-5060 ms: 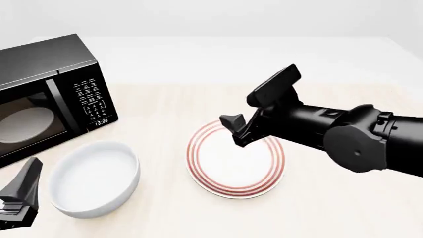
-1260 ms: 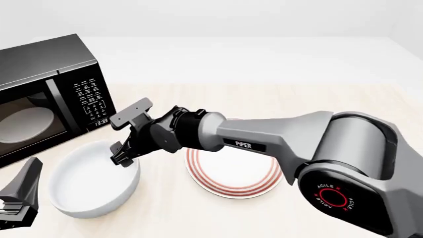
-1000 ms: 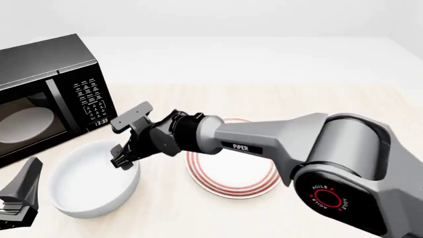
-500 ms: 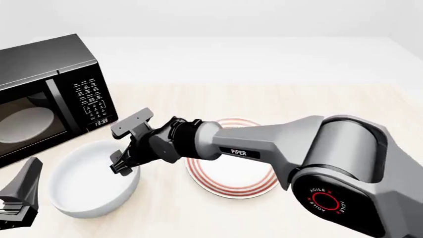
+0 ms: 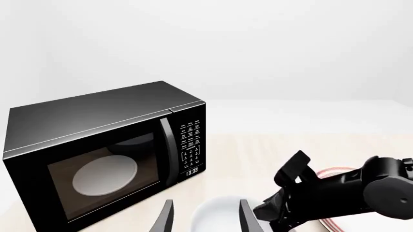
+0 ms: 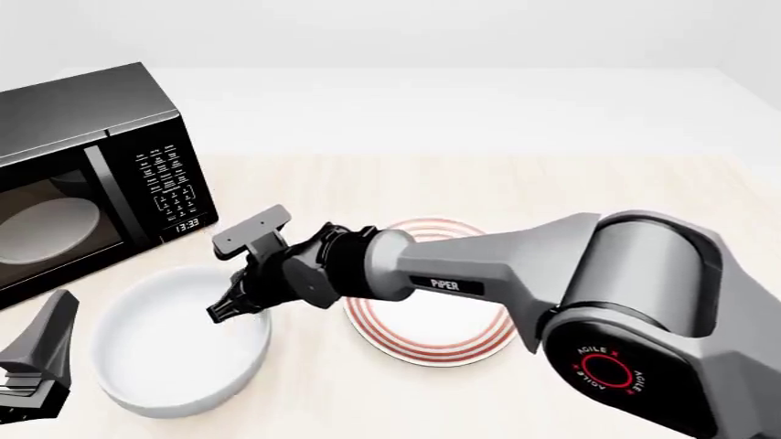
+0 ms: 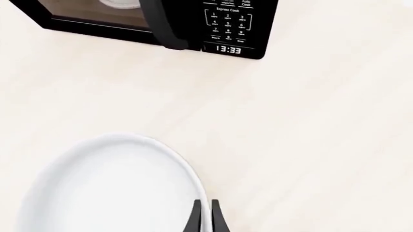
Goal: Put the white bowl to the right of the plate.
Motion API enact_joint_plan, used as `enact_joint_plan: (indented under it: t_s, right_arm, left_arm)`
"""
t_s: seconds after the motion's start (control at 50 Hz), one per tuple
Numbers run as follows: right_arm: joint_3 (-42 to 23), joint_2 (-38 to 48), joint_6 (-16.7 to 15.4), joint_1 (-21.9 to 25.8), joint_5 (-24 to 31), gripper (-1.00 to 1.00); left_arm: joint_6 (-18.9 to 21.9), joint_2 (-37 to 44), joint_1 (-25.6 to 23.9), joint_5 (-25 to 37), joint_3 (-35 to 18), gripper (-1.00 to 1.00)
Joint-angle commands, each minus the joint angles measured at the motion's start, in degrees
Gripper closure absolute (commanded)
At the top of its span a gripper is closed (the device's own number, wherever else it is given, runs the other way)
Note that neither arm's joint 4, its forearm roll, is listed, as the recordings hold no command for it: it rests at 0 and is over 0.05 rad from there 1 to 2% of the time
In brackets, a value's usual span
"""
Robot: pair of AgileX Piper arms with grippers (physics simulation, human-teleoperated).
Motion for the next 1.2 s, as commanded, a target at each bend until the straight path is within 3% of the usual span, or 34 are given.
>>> enact_joint_plan:
  t_s: [0.02, 0.14, 0.48, 0.64, 0.76, 1.2]
  right_arm:
    - [1.32, -0.31, -0.24, -0.59, -1.23, 1.0]
    - [1.1, -0.56, 0.41, -0.22, -0.74, 1.0]
    - [5.74, -11.44, -6.12, -2.19, -0.68, 1.0]
    - [9.44, -16.96, -7.56, -3.85, -1.76, 1.0]
    - [13.18, -21.25, -8.5, -6.0, -2.56, 1.0]
    - [33.52, -39.51, -8.47, -21.31, -7.94, 1.0]
  left_arm:
    - [0.0, 0.0, 0.0, 0.0, 0.0, -1.0]
    - [0.0, 0.0, 0.0, 0.0, 0.0, -1.0]
    - [0.0, 0.0, 0.0, 0.0, 0.0, -1.0]
    - [0.0, 0.0, 0.0, 0.0, 0.0, -1.0]
    - [0.0, 0.0, 0.0, 0.0, 0.0, -1.0]
    - [0.0, 0.0, 0.0, 0.0, 0.0, -1.0]
